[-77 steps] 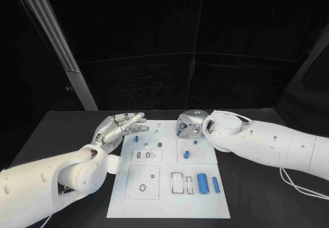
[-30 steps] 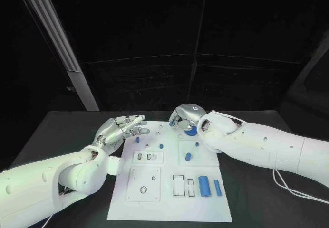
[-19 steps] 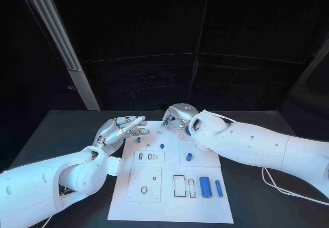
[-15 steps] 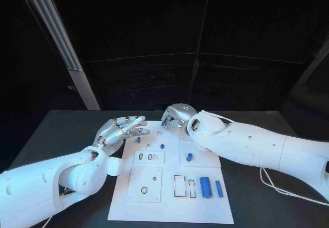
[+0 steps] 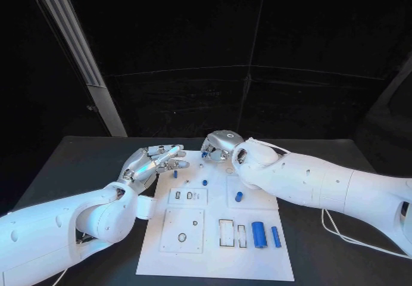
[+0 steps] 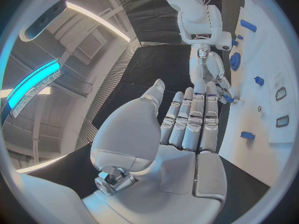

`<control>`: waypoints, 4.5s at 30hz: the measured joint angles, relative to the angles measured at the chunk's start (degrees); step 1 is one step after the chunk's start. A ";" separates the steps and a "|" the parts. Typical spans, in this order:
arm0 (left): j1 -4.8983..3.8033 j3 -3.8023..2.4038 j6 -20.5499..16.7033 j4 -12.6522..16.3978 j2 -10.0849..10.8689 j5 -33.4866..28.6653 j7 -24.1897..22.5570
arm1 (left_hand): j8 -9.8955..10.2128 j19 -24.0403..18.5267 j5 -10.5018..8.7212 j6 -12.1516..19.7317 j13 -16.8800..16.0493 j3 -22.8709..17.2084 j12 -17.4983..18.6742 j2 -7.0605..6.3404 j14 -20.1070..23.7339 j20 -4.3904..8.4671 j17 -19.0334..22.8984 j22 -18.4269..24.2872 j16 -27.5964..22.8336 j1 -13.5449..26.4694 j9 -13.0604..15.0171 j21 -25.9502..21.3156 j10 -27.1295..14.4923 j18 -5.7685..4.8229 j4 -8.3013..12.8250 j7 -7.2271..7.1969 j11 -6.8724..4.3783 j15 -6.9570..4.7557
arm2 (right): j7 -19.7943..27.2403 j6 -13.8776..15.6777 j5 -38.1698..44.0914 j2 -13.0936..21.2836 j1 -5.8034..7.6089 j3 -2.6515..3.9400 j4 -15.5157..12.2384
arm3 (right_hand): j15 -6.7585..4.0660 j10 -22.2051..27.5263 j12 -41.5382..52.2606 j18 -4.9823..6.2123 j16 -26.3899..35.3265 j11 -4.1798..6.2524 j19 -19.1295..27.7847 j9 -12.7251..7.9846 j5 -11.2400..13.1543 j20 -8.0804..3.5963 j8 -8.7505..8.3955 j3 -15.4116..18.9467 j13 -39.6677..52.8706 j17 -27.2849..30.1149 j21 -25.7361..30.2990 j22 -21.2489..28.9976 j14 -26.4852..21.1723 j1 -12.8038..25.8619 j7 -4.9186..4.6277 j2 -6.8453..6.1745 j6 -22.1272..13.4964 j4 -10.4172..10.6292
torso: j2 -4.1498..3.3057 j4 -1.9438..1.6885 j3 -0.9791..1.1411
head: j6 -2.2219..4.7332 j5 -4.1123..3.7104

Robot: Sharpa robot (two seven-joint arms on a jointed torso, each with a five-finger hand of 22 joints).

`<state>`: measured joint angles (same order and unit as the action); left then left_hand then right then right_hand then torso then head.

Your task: Assemble the parts on the task board

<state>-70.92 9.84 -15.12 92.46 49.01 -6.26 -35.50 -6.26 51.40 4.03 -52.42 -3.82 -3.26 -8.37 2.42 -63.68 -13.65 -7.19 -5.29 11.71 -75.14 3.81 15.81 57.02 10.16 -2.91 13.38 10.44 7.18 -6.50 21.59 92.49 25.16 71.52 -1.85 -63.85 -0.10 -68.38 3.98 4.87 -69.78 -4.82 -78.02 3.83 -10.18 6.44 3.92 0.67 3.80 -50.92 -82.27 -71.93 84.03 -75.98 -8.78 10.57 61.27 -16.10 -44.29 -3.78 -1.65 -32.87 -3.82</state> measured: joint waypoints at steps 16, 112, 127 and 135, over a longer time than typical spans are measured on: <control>-0.10 0.00 0.22 -0.07 0.01 -0.03 0.09 | 0.00 0.00 0.00 0.00 -0.01 -0.15 0.00 0.00 0.00 0.00 -0.05 0.06 0.00 0.00 0.00 0.00 0.00 0.00 0.16 0.00 0.00 0.00 | -0.90 -1.40 1.64 -0.72 0.05 0.03 0.76 | 0.00 0.00 0.00 0.00 0.00 0.00 0.00 -0.01 0.00 0.00 -0.16 -0.04 0.00 -0.08 0.00 0.01 0.00 0.53 0.01 -0.53 -0.02 0.00 | -0.07 0.14 -0.01 | -0.38 -0.01; -0.24 0.08 1.95 -1.53 0.25 -0.10 1.11 | 0.23 -0.01 0.00 0.21 -0.02 -0.15 0.00 0.26 0.00 -0.01 -0.06 0.25 -0.22 0.26 0.00 0.00 0.00 -0.01 0.15 -0.21 0.00 0.00 | -5.60 -14.20 -8.64 16.47 0.77 2.24 -9.17 | 0.21 -10.04 68.74 -3.13 -14.21 0.63 -5.92 0.48 -6.62 0.00 4.06 -3.70 68.02 -24.02 -5.36 -2.99 0.00 -3.06 -0.58 -15.50 -11.41 25.52 | 0.07 0.97 -0.06 | -0.69 -1.01; -0.24 0.08 2.16 -1.63 0.22 -0.10 1.20 | 0.23 -0.01 0.00 0.21 -0.02 -0.15 0.00 0.26 0.00 -0.01 -0.05 0.24 -0.22 0.26 0.00 0.00 0.00 -0.01 0.15 -0.21 0.00 0.00 | -5.50 -14.52 -7.12 15.67 0.83 2.27 -9.11 | 0.21 -10.87 69.75 -3.13 -14.21 1.04 -5.92 0.62 -5.84 0.00 5.22 -5.19 69.33 -24.01 -5.58 -2.99 0.00 -4.47 -0.12 -14.09 -8.78 24.01 | 0.07 0.97 -0.05 | -1.01 -1.15; -0.24 0.09 2.26 -1.69 0.22 -0.10 1.27 | 0.23 -0.01 0.00 0.21 -0.02 -0.15 0.00 0.26 0.00 -0.01 -0.04 0.23 -0.22 0.26 0.01 0.00 0.00 -0.01 0.15 -0.21 0.00 0.00 | -5.83 -13.90 -3.27 15.61 0.91 2.34 -9.30 | -0.55 -11.37 70.56 -3.13 -14.42 1.54 -5.93 0.39 -2.59 -0.44 6.10 -10.97 70.60 -24.01 -5.82 -2.98 -0.08 -7.42 -0.04 -12.97 -6.25 20.82 | 0.07 0.97 -0.04 | -1.19 -1.15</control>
<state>-71.16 9.93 -12.86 90.77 49.23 -6.37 -34.24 -6.03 51.39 4.03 -52.20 -3.83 -3.41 -8.37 2.68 -63.68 -13.65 -7.23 -5.06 11.49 -74.88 3.82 15.81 57.02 10.15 -2.76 13.18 10.44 7.18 -12.34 7.69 89.22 40.78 72.42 0.49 -73.15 -0.65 -79.75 74.54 1.74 -84.20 -3.28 -83.95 4.21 -12.76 6.00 10.02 -10.30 74.40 -74.93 -88.09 -74.92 83.95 -83.40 -8.82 -2.40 55.02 4.72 -44.22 -2.81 -1.69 -34.06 -4.97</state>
